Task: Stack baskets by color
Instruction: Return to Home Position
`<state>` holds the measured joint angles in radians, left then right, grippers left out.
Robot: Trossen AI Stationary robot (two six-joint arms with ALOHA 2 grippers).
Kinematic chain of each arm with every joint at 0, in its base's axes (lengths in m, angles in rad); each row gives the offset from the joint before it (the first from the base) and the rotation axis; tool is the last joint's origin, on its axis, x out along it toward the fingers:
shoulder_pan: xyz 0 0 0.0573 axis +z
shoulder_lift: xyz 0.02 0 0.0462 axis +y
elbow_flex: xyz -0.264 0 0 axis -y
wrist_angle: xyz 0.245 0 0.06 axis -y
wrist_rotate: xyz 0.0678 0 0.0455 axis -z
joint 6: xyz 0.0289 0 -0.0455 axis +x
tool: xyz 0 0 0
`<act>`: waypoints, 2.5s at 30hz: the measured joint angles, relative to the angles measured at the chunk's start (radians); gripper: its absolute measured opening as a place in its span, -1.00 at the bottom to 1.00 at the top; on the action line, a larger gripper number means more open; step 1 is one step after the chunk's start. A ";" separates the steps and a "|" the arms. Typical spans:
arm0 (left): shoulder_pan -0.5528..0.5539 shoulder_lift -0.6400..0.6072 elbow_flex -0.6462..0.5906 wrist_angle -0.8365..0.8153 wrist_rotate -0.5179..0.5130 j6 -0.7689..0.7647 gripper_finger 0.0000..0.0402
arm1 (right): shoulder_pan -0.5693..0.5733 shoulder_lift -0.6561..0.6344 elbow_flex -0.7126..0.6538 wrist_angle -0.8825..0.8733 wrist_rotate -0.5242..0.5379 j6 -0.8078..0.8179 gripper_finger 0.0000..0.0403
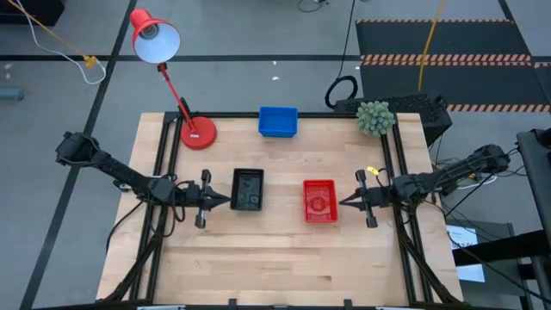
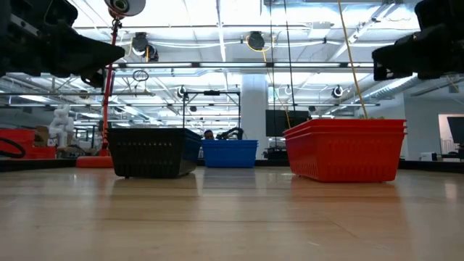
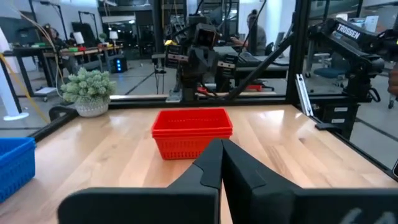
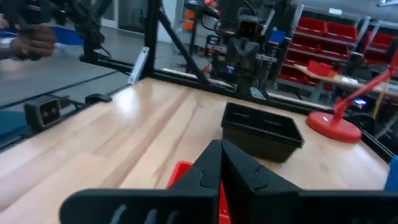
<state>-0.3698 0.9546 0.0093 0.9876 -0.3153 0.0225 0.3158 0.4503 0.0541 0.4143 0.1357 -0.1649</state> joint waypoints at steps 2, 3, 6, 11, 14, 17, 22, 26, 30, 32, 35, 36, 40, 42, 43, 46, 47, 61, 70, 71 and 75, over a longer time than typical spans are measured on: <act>0.000 0.000 0.000 0.006 0.000 0.010 -0.97 | 0.000 -0.018 -0.001 -0.008 -0.011 -0.010 -1.00; 0.000 0.000 0.000 0.005 0.000 0.013 -0.98 | 0.000 -0.027 -0.001 -0.005 -0.011 -0.012 -1.00; 0.000 0.000 0.000 0.005 0.005 0.018 -0.97 | 0.000 -0.067 -0.002 -0.014 -0.011 -0.025 -1.00; 0.000 0.000 0.000 0.004 0.007 0.017 -0.95 | 0.000 -0.167 -0.002 -0.086 -0.010 -0.059 -1.00; 0.000 0.000 0.000 0.000 0.007 0.003 -0.98 | 0.000 -0.243 -0.003 -0.130 -0.029 -0.070 -1.00; -0.001 0.000 0.000 -0.008 0.007 -0.027 -0.96 | 0.000 -0.327 -0.003 -0.181 -0.065 -0.099 -1.00; -0.017 0.001 0.000 -0.020 0.007 -0.047 -0.95 | -0.008 -0.431 -0.004 -0.239 -0.086 -0.143 -1.00; -0.025 0.001 0.000 -0.019 0.002 -0.021 -0.98 | -0.047 -0.450 -0.005 -0.224 -0.136 -0.193 -1.00; -0.014 0.001 0.000 -0.013 0.000 0.022 -0.93 | -0.118 -0.449 -0.005 -0.247 -0.142 -0.200 -1.00; -0.003 0.001 0.000 -0.009 0.000 0.032 -0.93 | -0.154 -0.448 -0.005 -0.253 -0.146 -0.200 -1.00; 0.014 0.001 0.000 -0.010 0.000 0.035 -0.98 | -0.204 -0.448 -0.005 -0.261 -0.167 -0.199 -1.00; 0.019 0.001 0.000 -0.010 0.000 0.036 -0.98 | -0.218 -0.448 -0.006 -0.268 -0.167 -0.195 -1.00; 0.031 0.001 0.000 -0.010 0.000 0.045 -0.94 | -0.262 -0.448 -0.006 -0.330 -0.167 -0.176 -1.00; 0.038 0.001 0.000 -0.010 0.000 0.045 -0.93 | -0.276 -0.448 -0.006 -0.363 -0.167 -0.161 -1.00; 0.039 0.001 0.000 -0.010 0.000 0.045 -0.93 | -0.284 -0.448 -0.006 -0.378 -0.167 -0.160 -1.00; 0.042 0.001 0.000 -0.010 0.000 0.044 -0.97 | -0.304 -0.448 -0.006 -0.381 -0.166 -0.161 -1.00; 0.042 0.001 0.000 -0.010 0.000 0.044 -0.98 | -0.311 -0.448 -0.006 -0.382 -0.166 -0.162 -1.00; 0.042 -0.075 0.001 -0.045 0.047 0.116 -0.96 | -0.326 -0.438 -0.006 -0.397 -0.163 -0.160 -1.00; 0.050 -0.242 0.001 -0.176 0.077 0.185 -0.96 | -0.325 -0.438 -0.006 -0.388 -0.164 -0.160 -1.00; 0.060 -0.263 0.001 -0.193 0.089 0.191 -0.96 | -0.325 -0.438 -0.006 -0.385 -0.164 -0.160 -1.00; 0.117 -0.353 0.001 -0.277 0.163 0.194 -0.97 | -0.325 -0.438 -0.006 -0.384 -0.164 -0.160 -1.00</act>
<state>-0.2532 0.6012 0.0101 0.7111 -0.1522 0.2169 -0.0097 0.0128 0.0483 0.0299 -0.0280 -0.3253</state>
